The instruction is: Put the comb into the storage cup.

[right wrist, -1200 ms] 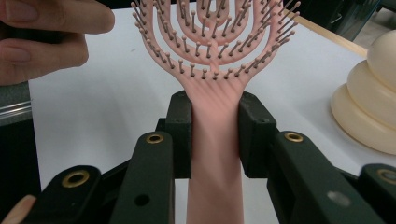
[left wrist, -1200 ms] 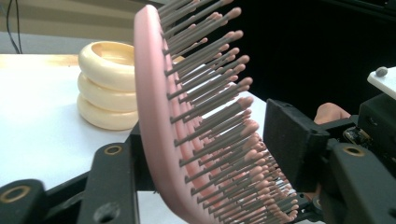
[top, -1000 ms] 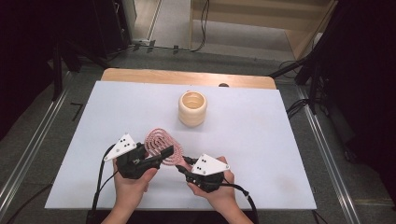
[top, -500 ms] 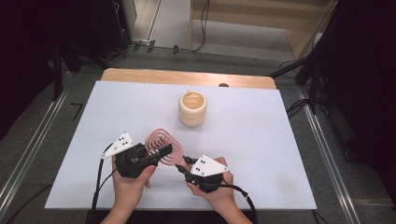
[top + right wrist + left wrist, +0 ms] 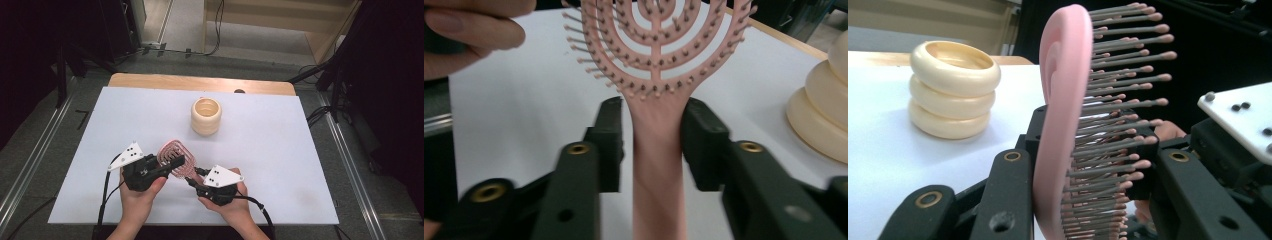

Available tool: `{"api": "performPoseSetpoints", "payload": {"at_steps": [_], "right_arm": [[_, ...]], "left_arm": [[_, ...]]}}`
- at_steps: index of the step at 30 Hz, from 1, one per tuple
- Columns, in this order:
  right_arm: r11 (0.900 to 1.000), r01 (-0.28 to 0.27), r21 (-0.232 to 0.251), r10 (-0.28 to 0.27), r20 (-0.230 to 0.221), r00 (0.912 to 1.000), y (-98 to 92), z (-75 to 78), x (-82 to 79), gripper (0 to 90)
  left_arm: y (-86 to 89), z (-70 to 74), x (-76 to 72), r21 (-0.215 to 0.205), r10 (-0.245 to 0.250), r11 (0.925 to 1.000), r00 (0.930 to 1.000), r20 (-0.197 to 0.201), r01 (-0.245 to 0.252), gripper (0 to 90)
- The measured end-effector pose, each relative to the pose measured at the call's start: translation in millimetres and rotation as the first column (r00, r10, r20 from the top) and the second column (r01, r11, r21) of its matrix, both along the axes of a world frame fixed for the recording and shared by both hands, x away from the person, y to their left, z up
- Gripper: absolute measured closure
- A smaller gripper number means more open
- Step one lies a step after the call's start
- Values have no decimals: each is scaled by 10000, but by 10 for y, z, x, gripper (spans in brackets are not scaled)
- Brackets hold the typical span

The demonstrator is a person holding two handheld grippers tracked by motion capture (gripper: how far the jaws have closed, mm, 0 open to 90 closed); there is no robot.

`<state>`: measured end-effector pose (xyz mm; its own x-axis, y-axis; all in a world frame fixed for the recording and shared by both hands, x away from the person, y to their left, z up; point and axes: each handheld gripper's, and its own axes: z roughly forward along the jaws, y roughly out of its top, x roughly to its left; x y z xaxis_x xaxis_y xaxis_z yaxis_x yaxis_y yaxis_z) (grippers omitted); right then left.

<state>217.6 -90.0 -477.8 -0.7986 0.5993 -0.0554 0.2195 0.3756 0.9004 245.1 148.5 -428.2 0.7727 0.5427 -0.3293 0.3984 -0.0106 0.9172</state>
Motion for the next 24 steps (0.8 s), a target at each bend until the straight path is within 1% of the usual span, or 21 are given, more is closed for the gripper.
{"api": "performPoseSetpoints", "payload": {"at_steps": [1, 2, 3, 4, 5, 6, 7, 8, 9, 11, 13, 15, 18, 21, 22, 24], "right_arm": [[10000, -48, 61, 48, -100, 9999, -9, 13, 11, 465], [9998, -24, 176, 26, -150, 9999, -20, 26, 22, 389], [9998, -24, 176, 26, -150, 9999, -20, 26, 22, 389], [9991, -49, 424, 56, -161, 9999, -55, 44, 28, 307], [9985, -49, 554, 60, -210, 9998, -70, 49, 29, 262], [9979, -91, 634, 108, -264, 9996, -88, 53, 32, 193], [9969, -73, 784, 98, -314, 9995, -112, 63, 35, 141], [9957, -163, 914, 194, -330, 9993, -131, 70, 36, 109], [9925, -326, 1182, 378, -419, 9984, -164, 83, 33, 77], [9895, -462, 1372, 526, -439, 9976, -215, 100, 33, 0], [9872, -504, 1510, 581, -470, 9972, -274, 105, 31, 0], [9868, -341, 1583, 425, -505, 9978, -336, 98, 20, 0], [9874, -48, 1583, 92, -271, 9996, -439, 76, -10, 0], [9860, 3, 1670, 18, -121, 9999, -541, 58, -31, 0], [9857, 69, 1681, -58, -66, 10000, -584, 53, -42, 0], [9854, 152, 1698, -148, -37, 9999, -619, 49, -51, 0]], "left_arm": [[0, 0, 0, 0, 0, 10000, 10000, 0, 0, 653], [2, 14, 5, -68, -102, 9999, 9999, -9, 102, 653], [2, 14, 5, -68, -102, 9999, 9999, -9, 102, 654], [-5, 32, 2, 8, -97, 10000, 9999, 92, 97, 654], [-10, 44, 1, 85, -72, 9999, 9998, 158, 71, 654], [-16, 56, 1, 129, -54, 9999, 9997, 243, 50, 654], [-16, 56, 1, 129, -54, 9999, 9997, 243, 50, 654], [-15, 64, 4, 136, -50, 9999, 9996, 267, 47, 654], [-5, 82, 18, 130, -70, 9999, 9996, 289, 66, 655], [-2, 96, 30, 101, -76, 9999, 9995, 317, 73, 655], [7, 109, 41, 148, -68, 9999, 9994, 335, 63, 656], [18, 115, 52, 129, -64, 9999, 9993, 359, 59, 656], [30, 128, 66, 203, -15, 9998, 9991, 416, 7, 656], [32, 137, 74, 241, 11, 9997, 9989, 479, -22, 656], [38, 154, 88, 357, 18, 9994, 9986, 532, -37, 656], [42, 164, 93, 417, 31, 9991, 9985, 539, -53, 657]]}}
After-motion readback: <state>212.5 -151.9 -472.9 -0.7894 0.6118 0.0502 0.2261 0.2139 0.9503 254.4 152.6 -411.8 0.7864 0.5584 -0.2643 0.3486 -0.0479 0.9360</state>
